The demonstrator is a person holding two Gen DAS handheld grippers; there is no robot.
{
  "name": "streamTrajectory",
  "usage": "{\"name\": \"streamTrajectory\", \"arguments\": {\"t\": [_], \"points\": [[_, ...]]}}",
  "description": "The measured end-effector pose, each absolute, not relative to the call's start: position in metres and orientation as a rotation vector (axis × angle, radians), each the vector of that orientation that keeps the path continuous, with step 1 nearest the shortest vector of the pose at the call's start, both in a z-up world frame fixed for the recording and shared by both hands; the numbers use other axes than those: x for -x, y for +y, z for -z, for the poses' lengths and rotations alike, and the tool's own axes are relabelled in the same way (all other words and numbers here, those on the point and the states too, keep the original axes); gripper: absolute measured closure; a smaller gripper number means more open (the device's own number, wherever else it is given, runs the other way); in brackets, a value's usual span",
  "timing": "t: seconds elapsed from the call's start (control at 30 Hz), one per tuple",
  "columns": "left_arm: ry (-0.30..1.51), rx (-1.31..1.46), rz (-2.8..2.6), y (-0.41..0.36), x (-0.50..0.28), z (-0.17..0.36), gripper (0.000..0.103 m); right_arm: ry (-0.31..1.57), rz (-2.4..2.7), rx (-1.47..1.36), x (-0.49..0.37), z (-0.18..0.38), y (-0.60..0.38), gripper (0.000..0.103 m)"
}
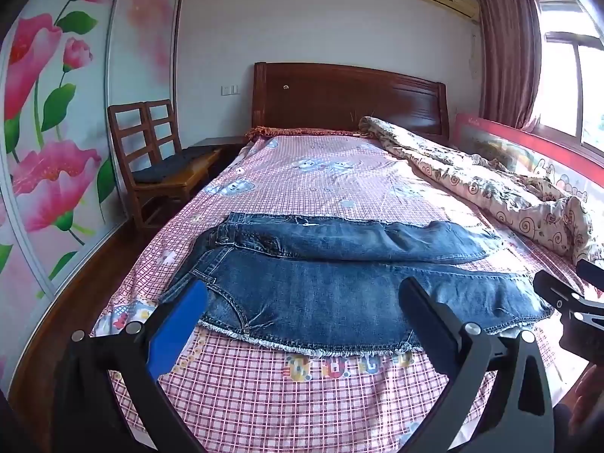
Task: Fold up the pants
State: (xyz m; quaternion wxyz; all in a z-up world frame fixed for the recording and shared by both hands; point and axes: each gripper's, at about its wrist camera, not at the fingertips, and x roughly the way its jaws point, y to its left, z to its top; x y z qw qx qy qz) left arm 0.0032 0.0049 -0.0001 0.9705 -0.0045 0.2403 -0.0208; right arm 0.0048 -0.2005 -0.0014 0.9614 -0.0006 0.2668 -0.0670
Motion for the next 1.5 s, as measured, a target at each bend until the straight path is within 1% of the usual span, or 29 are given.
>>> {"name": "streamTrajectory", "arguments": {"t": [0.43, 1.5], "points": [[0.457, 0.027, 0.043, 0.0064, -0.0025, -0.0022, 0.002, 0.538, 0.133, -0.001, -0.0033, 0.0045, -0.201, 0.003], [0.499, -0.014, 0.016, 0.001, -0.0076, 0.0068, 0.002, 0.547, 0.136, -0.005, -0.007, 0.0044, -0.2022, 0.003]]}}
